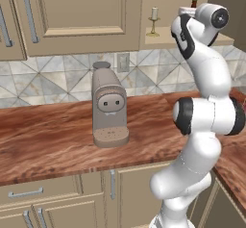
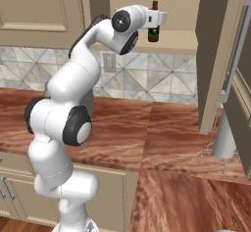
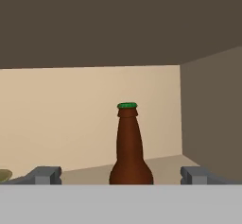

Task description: Get the candle and the beer from the cabinet and move them to the dining counter.

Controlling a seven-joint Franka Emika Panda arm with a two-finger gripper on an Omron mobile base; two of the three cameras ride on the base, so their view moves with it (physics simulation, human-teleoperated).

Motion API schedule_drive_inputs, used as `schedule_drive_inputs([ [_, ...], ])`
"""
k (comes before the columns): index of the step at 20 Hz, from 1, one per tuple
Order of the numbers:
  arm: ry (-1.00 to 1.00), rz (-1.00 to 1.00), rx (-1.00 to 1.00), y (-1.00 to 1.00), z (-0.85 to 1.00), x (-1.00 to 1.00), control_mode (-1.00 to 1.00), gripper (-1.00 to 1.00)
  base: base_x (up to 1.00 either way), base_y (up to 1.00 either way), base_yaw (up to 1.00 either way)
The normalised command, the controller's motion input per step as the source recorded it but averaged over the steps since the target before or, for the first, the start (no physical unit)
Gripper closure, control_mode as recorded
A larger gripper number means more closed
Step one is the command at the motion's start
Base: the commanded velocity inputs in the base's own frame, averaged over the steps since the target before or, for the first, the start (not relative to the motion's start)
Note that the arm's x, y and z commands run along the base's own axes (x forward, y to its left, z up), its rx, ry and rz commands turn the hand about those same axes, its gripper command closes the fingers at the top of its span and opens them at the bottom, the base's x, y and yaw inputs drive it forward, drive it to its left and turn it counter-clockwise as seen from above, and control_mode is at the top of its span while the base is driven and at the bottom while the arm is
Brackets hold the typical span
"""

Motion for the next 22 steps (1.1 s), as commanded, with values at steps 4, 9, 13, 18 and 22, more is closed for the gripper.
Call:
schedule_drive_inputs([
  [4, 0.00, 0.00, 0.00, -0.26, 0.00, 0.21, -1.00, -1.00, 0.00, 0.00, 0.00],
  [9, 0.00, 0.00, 0.00, -0.09, 0.00, 0.26, -1.00, -1.00, 0.00, 0.00, 0.00],
  [13, 0.00, 0.00, 0.00, 0.00, 0.00, 0.19, -1.00, -1.00, 0.00, 0.00, 0.00],
  [18, 0.03, 0.00, 0.00, 0.00, 0.00, 0.07, -1.00, -1.00, 0.00, 0.00, 0.00],
  [22, 0.06, 0.00, 0.00, 0.00, 0.00, 0.05, -1.00, -1.00, 0.00, 0.00, 0.00],
])
